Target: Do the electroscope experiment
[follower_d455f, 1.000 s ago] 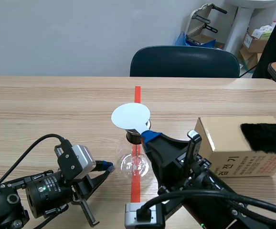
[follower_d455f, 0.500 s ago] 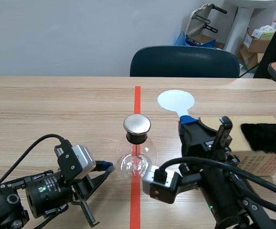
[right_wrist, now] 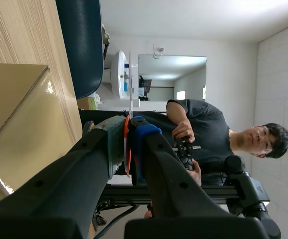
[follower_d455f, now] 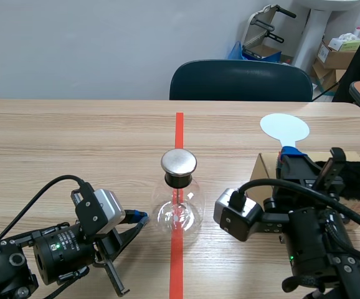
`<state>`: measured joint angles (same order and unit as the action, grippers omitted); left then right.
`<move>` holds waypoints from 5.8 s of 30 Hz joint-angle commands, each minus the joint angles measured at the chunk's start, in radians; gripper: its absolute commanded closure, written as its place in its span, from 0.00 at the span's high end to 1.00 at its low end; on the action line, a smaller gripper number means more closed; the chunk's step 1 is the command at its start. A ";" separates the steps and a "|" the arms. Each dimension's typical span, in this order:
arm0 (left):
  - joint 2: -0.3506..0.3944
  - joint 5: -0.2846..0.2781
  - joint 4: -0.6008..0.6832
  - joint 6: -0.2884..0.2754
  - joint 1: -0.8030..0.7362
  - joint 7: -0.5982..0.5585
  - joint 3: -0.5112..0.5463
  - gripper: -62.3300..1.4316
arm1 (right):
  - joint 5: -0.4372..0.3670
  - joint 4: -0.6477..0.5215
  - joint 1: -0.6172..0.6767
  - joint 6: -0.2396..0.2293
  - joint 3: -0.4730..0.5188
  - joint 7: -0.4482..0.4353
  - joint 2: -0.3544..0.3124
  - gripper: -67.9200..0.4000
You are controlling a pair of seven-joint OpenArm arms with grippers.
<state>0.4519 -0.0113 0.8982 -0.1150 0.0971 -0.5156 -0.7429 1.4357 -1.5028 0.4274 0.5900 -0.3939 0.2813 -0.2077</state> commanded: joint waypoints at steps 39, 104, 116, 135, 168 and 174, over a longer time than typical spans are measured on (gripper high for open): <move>-0.005 -0.006 0.017 0.000 0.000 -0.010 0.004 0.08 | 0.001 -0.020 -0.003 0.012 0.007 -0.666 -0.005 0.03; -0.005 -0.006 0.017 0.000 0.000 -0.003 0.004 0.08 | 0.001 -0.020 -0.003 0.011 0.007 -0.190 -0.005 0.03; -0.005 -0.006 0.017 0.000 0.000 0.015 0.004 0.08 | 0.001 -0.020 -0.003 0.011 0.007 -0.190 -0.005 0.03; -0.005 -0.006 0.017 0.000 0.000 0.015 0.004 0.08 | 0.001 -0.020 -0.003 0.012 0.007 -0.190 -0.005 0.03; -0.005 -0.006 0.017 0.000 0.000 0.016 0.004 0.08 | 0.001 -0.020 -0.004 0.013 0.007 -0.190 -0.005 0.03; 0.012 -0.007 0.019 0.000 0.000 0.008 0.004 0.08 | 0.001 -0.020 -0.004 0.013 0.007 -0.191 -0.005 0.03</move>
<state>0.4534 -0.0113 0.8982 -0.1150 0.0971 -0.4870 -0.7429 1.4399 -1.5028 0.4274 0.5900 -0.3939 0.0845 -0.2077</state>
